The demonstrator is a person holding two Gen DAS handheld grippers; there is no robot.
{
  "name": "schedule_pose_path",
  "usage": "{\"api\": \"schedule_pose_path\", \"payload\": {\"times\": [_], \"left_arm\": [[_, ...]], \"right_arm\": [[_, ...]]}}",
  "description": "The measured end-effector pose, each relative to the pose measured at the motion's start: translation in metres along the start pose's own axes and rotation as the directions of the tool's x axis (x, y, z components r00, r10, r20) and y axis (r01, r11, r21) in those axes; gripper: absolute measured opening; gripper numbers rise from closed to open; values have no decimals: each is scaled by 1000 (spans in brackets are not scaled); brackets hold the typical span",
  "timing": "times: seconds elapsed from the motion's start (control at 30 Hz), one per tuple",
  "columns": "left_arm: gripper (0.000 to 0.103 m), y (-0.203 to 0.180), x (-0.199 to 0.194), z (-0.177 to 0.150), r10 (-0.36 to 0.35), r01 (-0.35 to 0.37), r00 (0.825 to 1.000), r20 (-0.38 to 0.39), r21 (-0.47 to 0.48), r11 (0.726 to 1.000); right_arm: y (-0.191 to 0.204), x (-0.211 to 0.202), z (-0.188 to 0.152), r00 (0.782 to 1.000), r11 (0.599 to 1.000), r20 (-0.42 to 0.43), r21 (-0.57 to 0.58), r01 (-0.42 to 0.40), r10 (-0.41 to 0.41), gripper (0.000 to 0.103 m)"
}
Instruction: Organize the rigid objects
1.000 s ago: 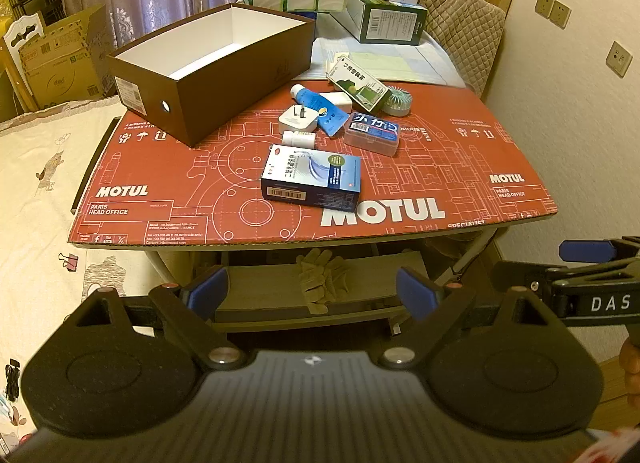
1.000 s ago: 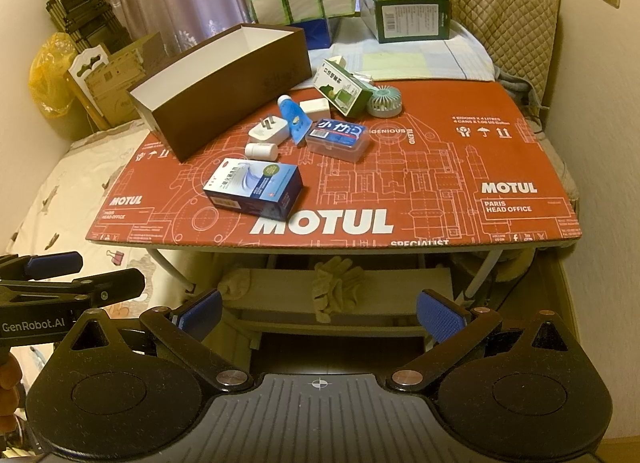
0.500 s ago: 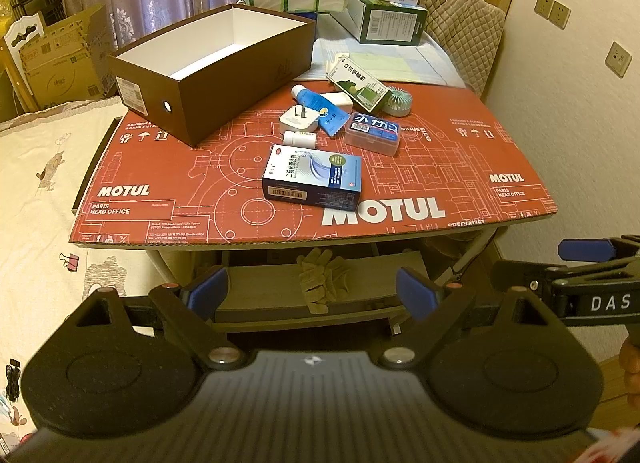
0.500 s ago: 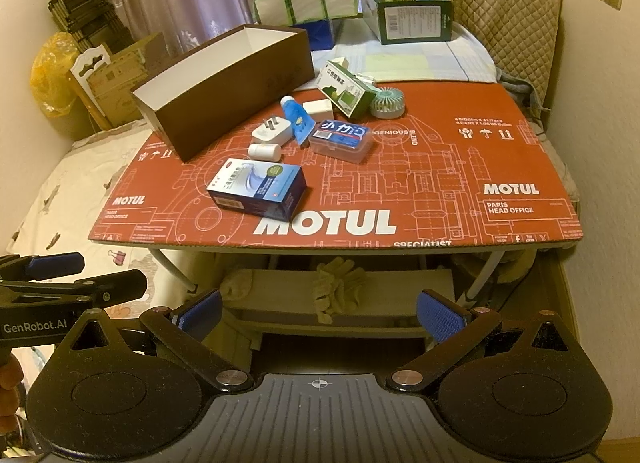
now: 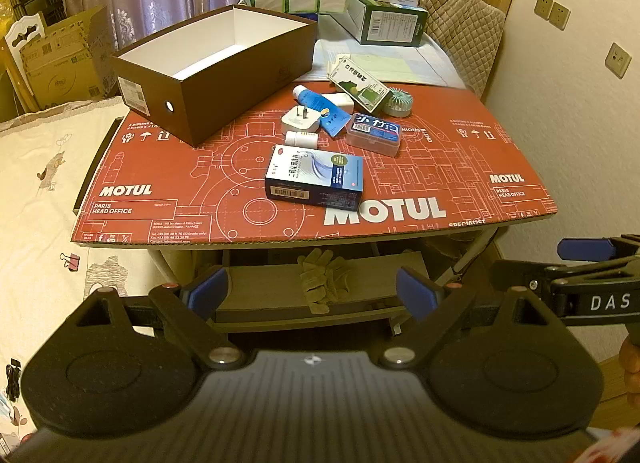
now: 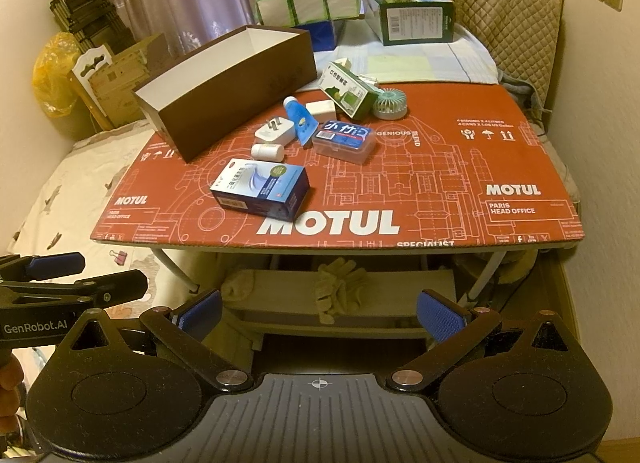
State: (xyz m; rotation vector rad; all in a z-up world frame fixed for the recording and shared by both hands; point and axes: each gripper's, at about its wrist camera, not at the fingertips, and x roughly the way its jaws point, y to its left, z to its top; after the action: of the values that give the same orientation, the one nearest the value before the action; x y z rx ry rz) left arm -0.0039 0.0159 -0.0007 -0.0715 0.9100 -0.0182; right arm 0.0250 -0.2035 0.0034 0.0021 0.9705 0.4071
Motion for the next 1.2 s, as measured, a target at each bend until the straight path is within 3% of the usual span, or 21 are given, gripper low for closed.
{"api": "schedule_pose_path", "payload": {"times": [0.7,1.2], "left_arm": [[89,10,-2,1,8,-8,1000,-5,-5,1000],[89,37,18,4,26,-27,999,-34,-19,999]], "right_arm": [[17,7,6,1000,999,-11,-20,-25,24,101],[27,20,9,990,989,41,-67,-129,132,101]]}}
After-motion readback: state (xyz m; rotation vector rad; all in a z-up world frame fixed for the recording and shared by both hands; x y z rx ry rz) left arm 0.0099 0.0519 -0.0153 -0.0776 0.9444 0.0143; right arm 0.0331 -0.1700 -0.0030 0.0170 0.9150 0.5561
